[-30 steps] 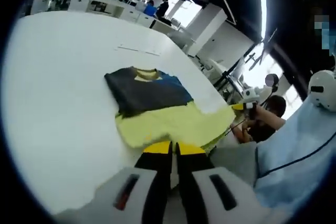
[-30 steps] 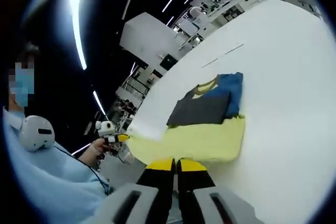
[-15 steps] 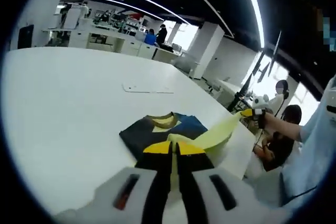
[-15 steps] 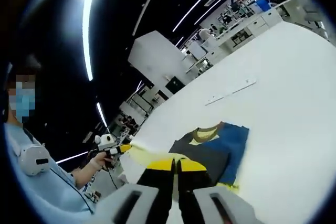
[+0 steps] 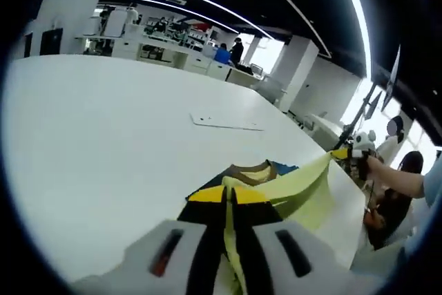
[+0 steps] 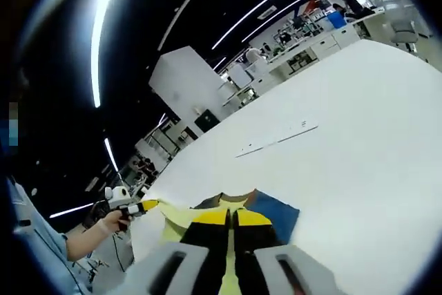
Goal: Fold the garment on the visible template until the final outline fits inside the template.
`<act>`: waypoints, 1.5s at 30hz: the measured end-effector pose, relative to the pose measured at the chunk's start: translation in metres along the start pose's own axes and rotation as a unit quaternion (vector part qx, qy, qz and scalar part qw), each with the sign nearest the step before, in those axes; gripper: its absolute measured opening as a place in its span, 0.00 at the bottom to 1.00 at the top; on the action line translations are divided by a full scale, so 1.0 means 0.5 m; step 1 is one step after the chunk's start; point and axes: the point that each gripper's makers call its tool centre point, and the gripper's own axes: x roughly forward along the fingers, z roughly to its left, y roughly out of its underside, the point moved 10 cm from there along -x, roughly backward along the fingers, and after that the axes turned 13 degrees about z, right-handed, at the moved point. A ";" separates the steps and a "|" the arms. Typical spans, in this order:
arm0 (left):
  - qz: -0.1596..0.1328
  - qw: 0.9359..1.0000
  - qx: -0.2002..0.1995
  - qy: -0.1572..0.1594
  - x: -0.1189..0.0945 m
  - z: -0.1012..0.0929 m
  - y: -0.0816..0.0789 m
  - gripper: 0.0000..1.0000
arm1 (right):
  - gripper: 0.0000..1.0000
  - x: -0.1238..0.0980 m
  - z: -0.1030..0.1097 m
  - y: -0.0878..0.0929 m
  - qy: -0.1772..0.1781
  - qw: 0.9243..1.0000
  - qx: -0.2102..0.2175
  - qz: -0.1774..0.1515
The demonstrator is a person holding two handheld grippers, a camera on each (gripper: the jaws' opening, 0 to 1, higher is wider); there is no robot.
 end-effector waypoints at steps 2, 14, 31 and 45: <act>0.001 1.000 -0.008 -0.002 0.017 0.012 0.001 0.00 | 0.00 0.010 -0.008 -0.001 0.009 1.000 0.004 0.000; 0.021 0.998 -0.033 -0.041 0.087 0.053 0.030 0.00 | 0.00 0.072 -0.070 0.015 0.042 0.999 0.023 0.025; 0.045 0.996 -0.049 -0.057 0.114 0.062 0.062 0.00 | 0.00 0.086 -0.112 0.038 0.066 0.996 0.029 0.058; 0.047 0.997 -0.045 -0.050 0.116 0.061 0.066 0.02 | 0.00 0.091 -0.118 0.042 0.075 0.995 0.023 0.068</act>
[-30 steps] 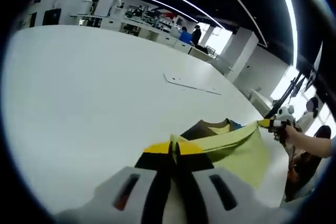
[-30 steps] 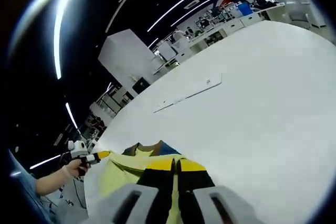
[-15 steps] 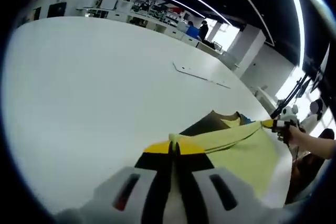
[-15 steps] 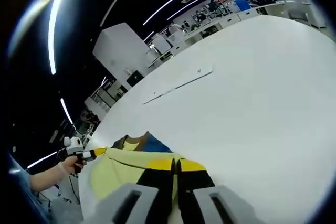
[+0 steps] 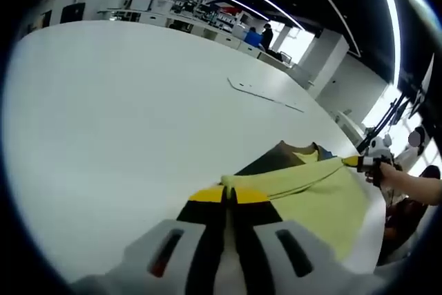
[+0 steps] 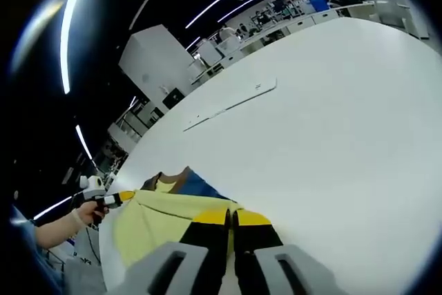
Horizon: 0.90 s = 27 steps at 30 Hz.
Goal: Fold the garment on the visible template until the final outline fits inside the template.
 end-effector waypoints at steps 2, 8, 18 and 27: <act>-0.001 1.000 0.008 0.004 -0.005 -0.003 -0.002 0.03 | 0.00 -0.001 0.005 0.000 0.000 1.000 -0.021 -0.001; -0.015 0.999 0.016 0.024 -0.019 -0.014 -0.013 0.13 | 0.08 -0.015 0.023 -0.009 -0.020 0.998 -0.065 -0.019; -0.003 0.997 0.059 0.049 -0.038 -0.030 -0.004 0.45 | 0.61 -0.041 0.045 -0.008 -0.038 0.988 -0.148 -0.010; 0.011 0.990 0.113 0.080 -0.055 -0.054 0.004 0.76 | 0.86 -0.043 0.068 0.008 -0.049 0.981 -0.188 0.006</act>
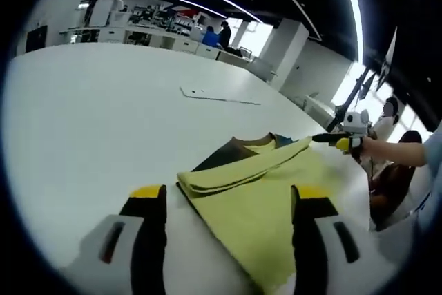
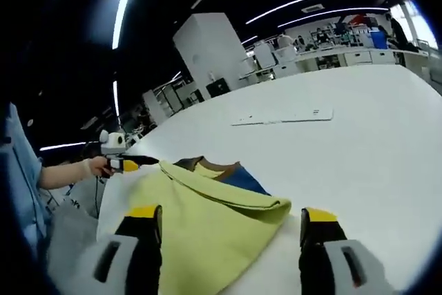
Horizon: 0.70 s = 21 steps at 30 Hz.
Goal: Fold the garment on the visible template until the final outline fits inside the template.
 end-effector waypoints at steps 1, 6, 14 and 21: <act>0.001 1.000 0.004 0.003 -0.001 -0.002 0.001 0.80 | 0.89 0.000 0.002 0.000 0.000 1.000 -0.007 -0.001; 0.009 0.999 0.027 0.023 -0.009 -0.015 0.006 0.87 | 0.92 -0.001 0.015 0.006 -0.006 1.000 -0.028 0.012; 0.014 0.997 0.044 0.055 -0.011 -0.039 0.007 0.86 | 0.93 0.001 0.029 0.011 -0.017 0.999 -0.038 0.021; 0.031 0.995 0.052 0.075 0.002 -0.057 0.016 0.84 | 0.92 0.008 0.039 0.012 -0.028 0.999 -0.033 0.020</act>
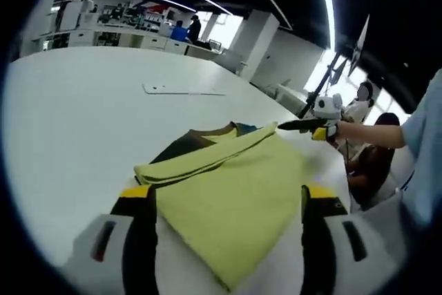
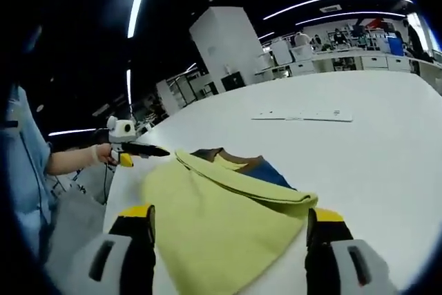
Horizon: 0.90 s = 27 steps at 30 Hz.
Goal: Fold the garment on the visible template until the final outline fits inside the template.
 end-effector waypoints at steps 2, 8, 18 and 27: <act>0.011 1.000 0.005 0.002 0.008 -0.002 0.006 0.84 | 0.91 0.007 0.002 0.004 -0.001 1.000 -0.001 0.006; 0.027 1.000 0.002 0.007 0.034 -0.002 0.011 0.83 | 0.90 0.034 0.008 0.014 -0.014 1.000 0.000 0.018; 0.012 1.000 -0.012 0.003 0.059 0.019 0.000 0.80 | 0.88 0.059 0.000 0.003 -0.022 1.000 0.016 -0.004; -0.017 1.000 -0.015 -0.008 0.077 0.040 -0.026 0.83 | 0.86 0.082 -0.018 -0.034 -0.017 0.999 0.019 -0.029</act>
